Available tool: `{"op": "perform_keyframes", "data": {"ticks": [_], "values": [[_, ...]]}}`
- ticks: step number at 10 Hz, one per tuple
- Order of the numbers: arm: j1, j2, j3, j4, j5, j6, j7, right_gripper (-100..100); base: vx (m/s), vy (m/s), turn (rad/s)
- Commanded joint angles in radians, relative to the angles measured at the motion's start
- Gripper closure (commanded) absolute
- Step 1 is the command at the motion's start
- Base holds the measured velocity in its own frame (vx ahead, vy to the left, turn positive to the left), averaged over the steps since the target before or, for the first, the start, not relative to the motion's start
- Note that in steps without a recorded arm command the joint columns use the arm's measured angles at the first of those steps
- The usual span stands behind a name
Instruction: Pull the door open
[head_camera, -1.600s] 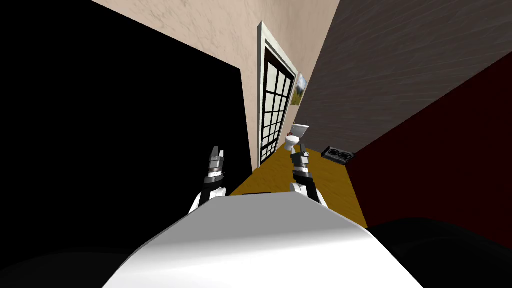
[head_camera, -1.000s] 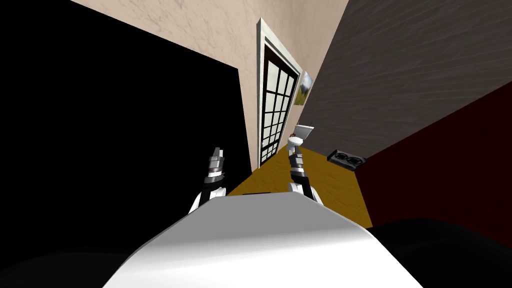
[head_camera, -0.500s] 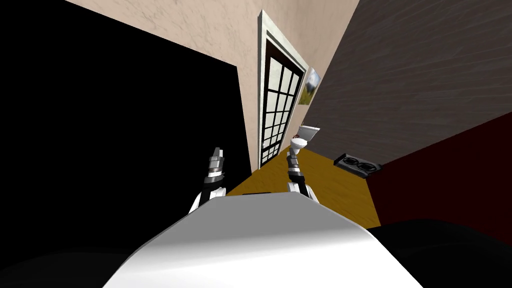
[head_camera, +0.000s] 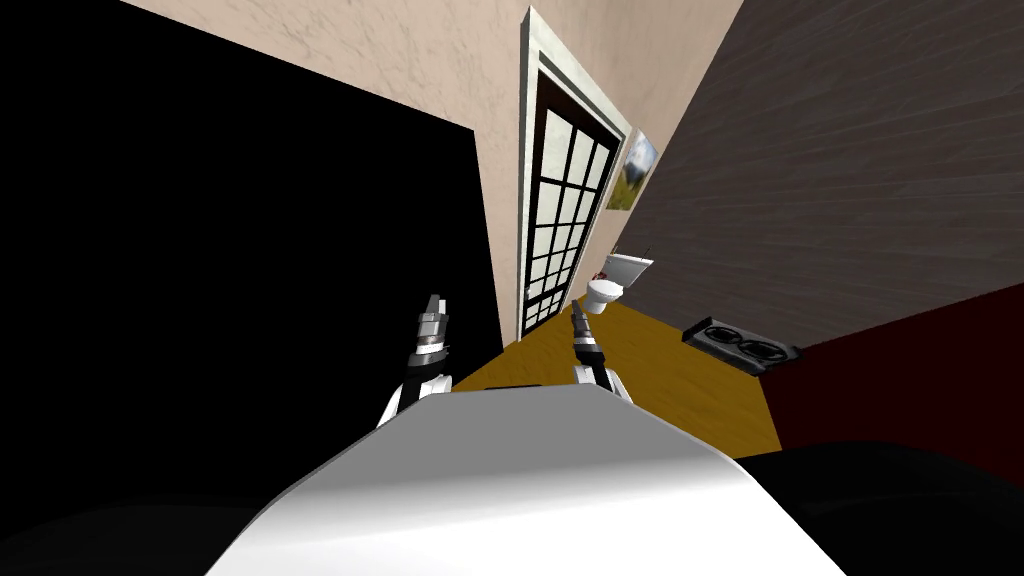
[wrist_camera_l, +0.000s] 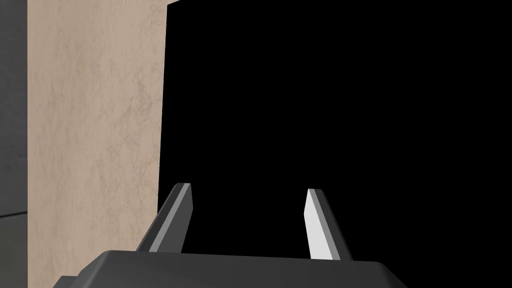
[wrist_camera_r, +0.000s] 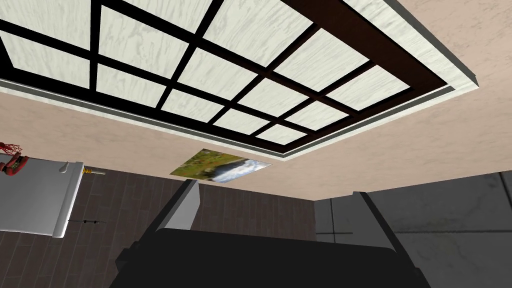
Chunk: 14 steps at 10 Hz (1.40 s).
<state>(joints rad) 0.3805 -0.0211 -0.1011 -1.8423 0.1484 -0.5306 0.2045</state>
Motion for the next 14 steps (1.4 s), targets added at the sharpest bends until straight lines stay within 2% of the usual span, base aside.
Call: {"op": "perform_keyframes", "data": {"ticks": [1,3,4,6,7,9,10,12,13,14], "values": [[-0.01,0.001,-0.001,0.033,0.009,-0.011,0.031,-100,0.042,-0.075,0.052],[-0.036,-0.004,-0.008,0.096,0.035,-0.032,0.09,-100,0.045,-0.056,0.108],[-0.036,-0.004,-0.008,0.106,0.035,-0.032,0.096,-100,0.041,-0.056,0.068],[-0.064,-0.007,-0.015,0.168,0.062,-0.055,0.159,-100,0.044,-0.073,0.112],[-0.064,-0.007,-0.015,0.182,0.062,-0.055,0.164,-100,0.034,-0.078,0.064],[-0.092,-0.009,-0.023,0.255,0.089,-0.078,0.226,-100,0.048,-0.071,0.13],[-0.092,-0.009,-0.023,0.259,0.089,-0.078,0.232,-100,0.04,-0.064,0.055],[-0.12,-0.01,-0.031,0.328,0.116,-0.101,0.293,-100,0.047,-0.079,0.118],[-0.12,-0.01,-0.031,0.337,0.116,-0.101,0.301,-100,0.039,-0.065,0.057],[-0.134,-0.009,-0.035,0.376,0.13,-0.112,0.336,-100,0.038,-0.07,0.079]]}}
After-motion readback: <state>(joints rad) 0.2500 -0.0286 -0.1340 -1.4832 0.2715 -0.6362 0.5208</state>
